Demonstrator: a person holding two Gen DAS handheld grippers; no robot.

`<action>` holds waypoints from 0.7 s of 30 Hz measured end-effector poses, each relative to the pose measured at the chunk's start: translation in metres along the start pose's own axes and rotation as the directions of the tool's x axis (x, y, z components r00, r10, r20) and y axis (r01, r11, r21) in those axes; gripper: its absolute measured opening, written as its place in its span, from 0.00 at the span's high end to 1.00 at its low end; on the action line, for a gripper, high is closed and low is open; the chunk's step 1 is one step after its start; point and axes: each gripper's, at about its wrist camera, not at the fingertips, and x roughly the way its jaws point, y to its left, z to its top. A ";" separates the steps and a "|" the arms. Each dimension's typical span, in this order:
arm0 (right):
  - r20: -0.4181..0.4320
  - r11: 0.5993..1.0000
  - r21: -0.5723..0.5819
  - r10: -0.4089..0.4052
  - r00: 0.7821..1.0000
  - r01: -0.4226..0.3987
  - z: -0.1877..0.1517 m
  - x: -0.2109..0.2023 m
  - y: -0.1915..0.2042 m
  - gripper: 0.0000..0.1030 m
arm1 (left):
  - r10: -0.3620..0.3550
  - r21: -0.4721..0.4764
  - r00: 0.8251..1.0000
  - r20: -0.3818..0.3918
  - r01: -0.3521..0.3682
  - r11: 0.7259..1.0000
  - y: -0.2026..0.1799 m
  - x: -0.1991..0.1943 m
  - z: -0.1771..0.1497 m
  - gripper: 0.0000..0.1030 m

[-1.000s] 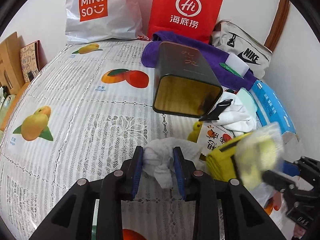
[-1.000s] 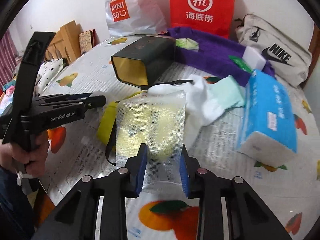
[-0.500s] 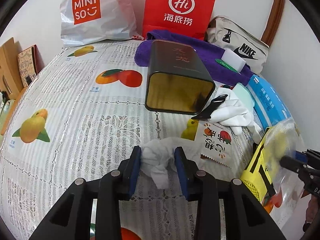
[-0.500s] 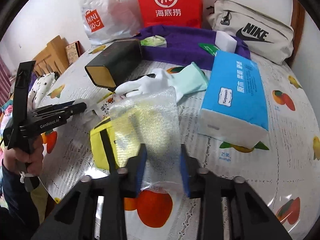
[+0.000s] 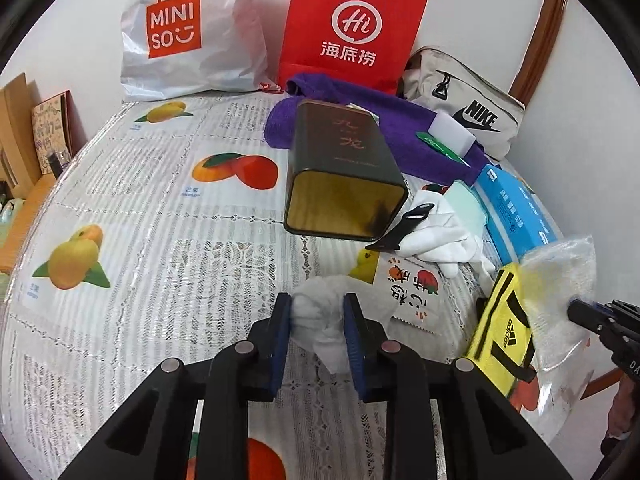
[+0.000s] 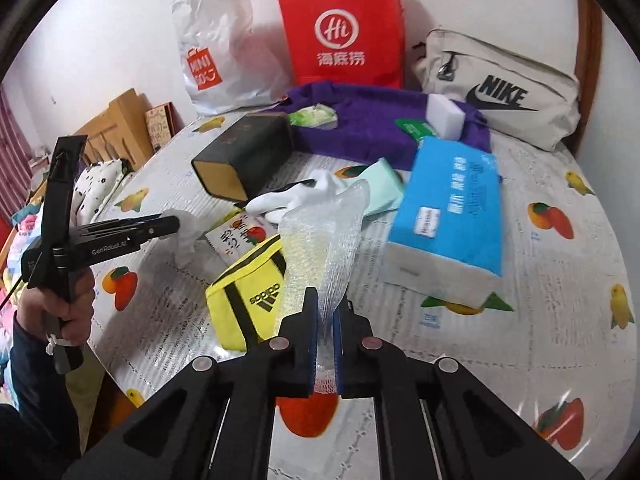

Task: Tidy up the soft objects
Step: 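Carry the white cloth with the left tool while the right tool carries the mesh bag to the towel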

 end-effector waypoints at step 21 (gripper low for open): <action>-0.098 0.990 0.106 -0.080 0.992 0.091 -0.037 -0.001 -0.067 0.94 | -0.008 -0.004 1.000 0.002 0.008 1.000 -0.014 -0.011 0.014 0.76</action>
